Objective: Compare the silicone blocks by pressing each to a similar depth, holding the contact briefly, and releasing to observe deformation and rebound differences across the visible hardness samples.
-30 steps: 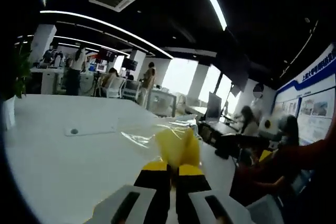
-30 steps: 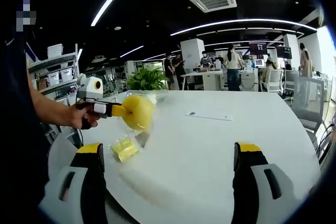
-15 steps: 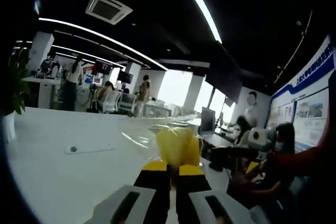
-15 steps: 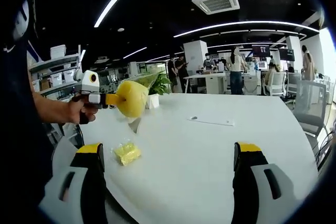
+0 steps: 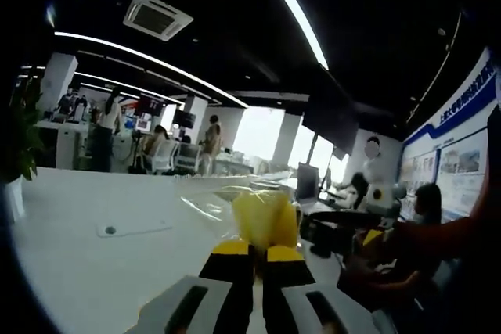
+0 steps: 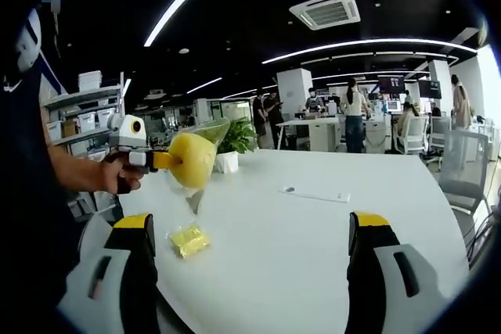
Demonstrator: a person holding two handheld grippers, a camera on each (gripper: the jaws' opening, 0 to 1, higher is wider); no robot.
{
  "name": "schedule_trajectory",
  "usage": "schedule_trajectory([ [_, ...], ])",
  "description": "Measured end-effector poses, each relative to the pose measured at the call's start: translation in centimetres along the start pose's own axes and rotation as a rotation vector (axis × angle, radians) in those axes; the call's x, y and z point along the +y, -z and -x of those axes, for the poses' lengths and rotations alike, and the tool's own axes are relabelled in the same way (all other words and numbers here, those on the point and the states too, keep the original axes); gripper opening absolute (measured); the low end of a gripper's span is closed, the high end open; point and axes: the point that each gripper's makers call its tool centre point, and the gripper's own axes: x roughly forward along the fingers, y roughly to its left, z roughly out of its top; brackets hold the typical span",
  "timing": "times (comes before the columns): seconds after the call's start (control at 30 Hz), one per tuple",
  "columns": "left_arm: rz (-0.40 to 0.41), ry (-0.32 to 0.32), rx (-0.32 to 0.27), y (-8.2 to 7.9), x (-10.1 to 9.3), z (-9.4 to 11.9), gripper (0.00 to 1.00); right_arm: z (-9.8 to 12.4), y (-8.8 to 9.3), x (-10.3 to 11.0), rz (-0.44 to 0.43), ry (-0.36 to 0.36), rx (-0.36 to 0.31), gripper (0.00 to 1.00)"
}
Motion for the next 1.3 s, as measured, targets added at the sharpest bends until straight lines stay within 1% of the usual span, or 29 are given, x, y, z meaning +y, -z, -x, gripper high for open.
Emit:
schedule_trajectory([
  [0.2, -0.012, 0.009, 0.002, 0.0, -0.5, 0.1, 0.0, -0.8, -2.3, 0.3, 0.029, -0.037, -0.026, 0.97],
  [0.3, -0.01, 0.015, -0.001, -0.2, -0.7, 0.1, 0.0, -1.4, -3.6, 0.9, 0.03, -0.073, -0.042, 0.97],
  [0.4, -0.011, 0.022, 0.0, -0.2, -1.0, 0.1, 0.0, -2.0, -4.2, 1.5, 0.029, -0.095, -0.052, 0.97],
  [0.5, -0.003, 0.04, 0.004, 0.0, -1.3, 0.1, 0.0, -2.7, -5.0, 2.5, 0.023, -0.132, -0.077, 0.97],
  [0.7, -0.003, 0.054, 0.008, 0.2, -1.8, 0.2, 0.0, -4.1, -5.3, 3.8, 0.01, -0.181, -0.077, 0.96],
  [0.8, -0.008, 0.059, 0.007, 0.1, -2.1, 0.2, 0.0, -4.8, -5.3, 4.8, 0.009, -0.222, -0.065, 0.88],
  [0.87, -0.005, 0.061, 0.003, 0.0, -2.2, 0.2, 0.0, -5.3, -5.5, 5.3, 0.011, -0.236, -0.063, 0.88],
  [1.0, -0.006, 0.063, 0.007, 0.2, -2.4, 0.2, 0.0, -5.9, -5.8, 5.9, 0.009, -0.263, -0.064, 0.84],
  [1.03, -0.004, 0.063, 0.009, 0.3, -2.5, 0.3, 0.0, -6.2, -5.7, 6.3, 0.005, -0.278, -0.056, 0.8],
  [1.13, -0.005, 0.063, 0.009, 0.3, -2.5, 0.3, 0.0, -6.8, -5.3, 6.8, 0.023, -0.3, -0.036, 0.74],
  [1.23, -0.002, 0.063, 0.007, 0.3, -2.5, 0.4, 0.0, -7.2, -5.0, 7.1, 0.028, -0.313, -0.021, 0.63],
  [1.3, -0.004, 0.063, 0.005, 0.3, -2.6, 0.4, 0.0, -7.4, -4.8, 7.3, 0.011, -0.333, -0.011, 0.59],
])
